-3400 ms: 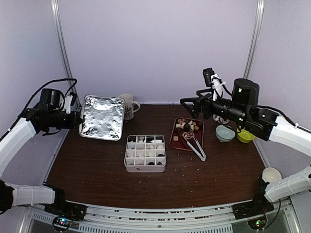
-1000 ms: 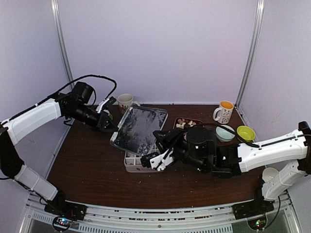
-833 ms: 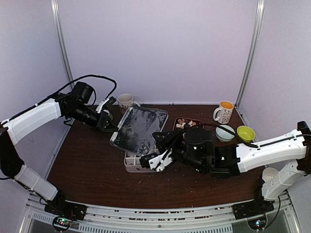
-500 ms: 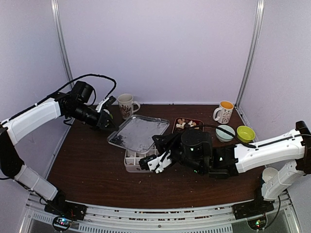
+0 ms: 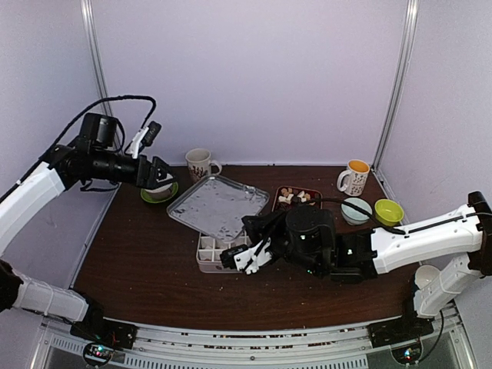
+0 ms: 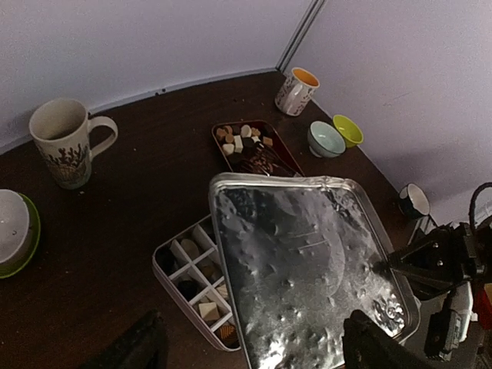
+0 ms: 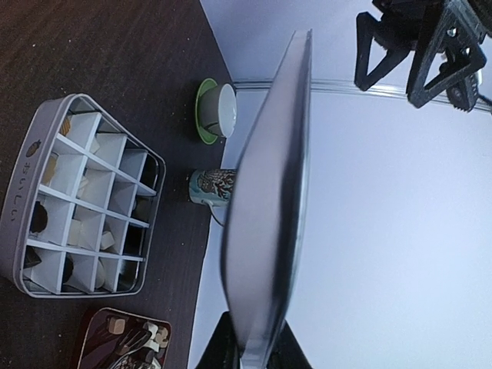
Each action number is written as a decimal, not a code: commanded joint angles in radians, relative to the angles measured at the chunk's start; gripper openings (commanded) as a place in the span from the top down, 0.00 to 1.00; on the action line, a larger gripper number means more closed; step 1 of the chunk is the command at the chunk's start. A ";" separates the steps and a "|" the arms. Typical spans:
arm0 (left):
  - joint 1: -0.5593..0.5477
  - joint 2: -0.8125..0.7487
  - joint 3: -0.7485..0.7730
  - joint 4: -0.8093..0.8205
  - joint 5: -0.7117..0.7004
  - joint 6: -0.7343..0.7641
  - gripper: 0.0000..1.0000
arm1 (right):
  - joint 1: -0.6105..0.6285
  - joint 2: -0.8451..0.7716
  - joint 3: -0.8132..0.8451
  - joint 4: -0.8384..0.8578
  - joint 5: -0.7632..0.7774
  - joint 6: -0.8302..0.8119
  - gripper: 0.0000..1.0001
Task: Pack the chocolate
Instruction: Pass from the left arm to the right, then place the box lid on the packing box.
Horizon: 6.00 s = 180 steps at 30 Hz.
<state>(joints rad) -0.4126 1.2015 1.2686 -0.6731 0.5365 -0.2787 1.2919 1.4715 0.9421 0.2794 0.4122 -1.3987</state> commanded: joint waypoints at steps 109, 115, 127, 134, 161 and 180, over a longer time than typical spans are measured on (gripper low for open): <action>0.040 0.393 -0.607 0.825 0.166 -0.297 0.26 | -0.629 0.530 0.277 0.180 -1.392 2.325 0.84; 0.022 0.410 -0.606 0.872 0.212 -0.316 0.27 | -0.651 0.531 0.277 0.112 -1.390 2.265 0.83; -0.026 0.430 -0.568 0.878 0.231 -0.328 0.28 | -0.676 0.526 0.293 -0.092 -1.322 2.100 0.73; -0.043 0.439 -0.557 0.877 0.217 -0.334 0.29 | -0.683 0.511 0.311 -0.214 -1.259 2.011 0.66; -0.072 0.429 -0.556 0.923 0.166 -0.341 0.29 | -0.678 0.393 0.266 -0.426 -1.106 1.882 0.09; -0.073 0.352 -0.599 0.881 0.009 -0.362 0.39 | -0.624 0.429 0.212 -0.293 -1.121 1.980 0.16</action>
<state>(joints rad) -0.4801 1.5890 0.6823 0.1829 0.5789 -0.6415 0.6594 1.8870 1.1584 -0.0494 -0.7017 0.5667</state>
